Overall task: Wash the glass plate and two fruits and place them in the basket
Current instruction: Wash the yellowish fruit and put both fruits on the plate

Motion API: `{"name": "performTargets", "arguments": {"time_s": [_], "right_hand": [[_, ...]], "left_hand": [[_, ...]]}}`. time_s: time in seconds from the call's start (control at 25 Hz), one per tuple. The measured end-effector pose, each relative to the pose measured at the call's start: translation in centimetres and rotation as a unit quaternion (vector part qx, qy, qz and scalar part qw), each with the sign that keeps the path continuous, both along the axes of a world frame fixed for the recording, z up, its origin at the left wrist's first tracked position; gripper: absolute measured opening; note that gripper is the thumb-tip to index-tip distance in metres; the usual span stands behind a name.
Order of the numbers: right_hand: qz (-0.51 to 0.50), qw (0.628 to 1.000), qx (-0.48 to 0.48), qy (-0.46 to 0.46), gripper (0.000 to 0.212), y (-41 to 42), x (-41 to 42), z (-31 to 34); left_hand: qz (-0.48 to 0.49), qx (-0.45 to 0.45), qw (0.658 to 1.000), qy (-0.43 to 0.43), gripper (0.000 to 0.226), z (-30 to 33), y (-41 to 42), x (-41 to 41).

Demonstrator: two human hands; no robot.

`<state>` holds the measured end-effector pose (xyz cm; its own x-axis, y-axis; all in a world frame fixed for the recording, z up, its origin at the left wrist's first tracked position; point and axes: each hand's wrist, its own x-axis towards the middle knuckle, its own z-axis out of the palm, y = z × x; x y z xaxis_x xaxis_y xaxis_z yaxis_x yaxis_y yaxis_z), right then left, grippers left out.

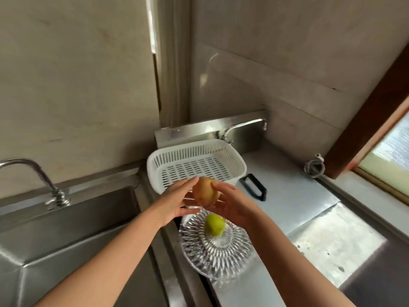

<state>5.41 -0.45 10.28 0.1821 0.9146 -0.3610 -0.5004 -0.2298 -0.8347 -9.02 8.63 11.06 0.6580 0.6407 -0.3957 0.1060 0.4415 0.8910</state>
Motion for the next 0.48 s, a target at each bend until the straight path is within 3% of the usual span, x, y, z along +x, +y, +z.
{"name": "performTargets", "arguments": {"time_s": [0.12,0.48], "right_hand": [[0.003,0.999,0.011,-0.037,0.034,-1.9,3.6,-0.4],[-0.029,0.997,-0.054,-0.047,0.039,-5.8,4.7,-5.4]], "left_hand": [[-0.013,0.014,1.000,0.015,0.013,-0.7,-1.4,4.5],[0.000,-0.013,0.996,0.091,0.037,-5.7,-5.6,5.4]]}}
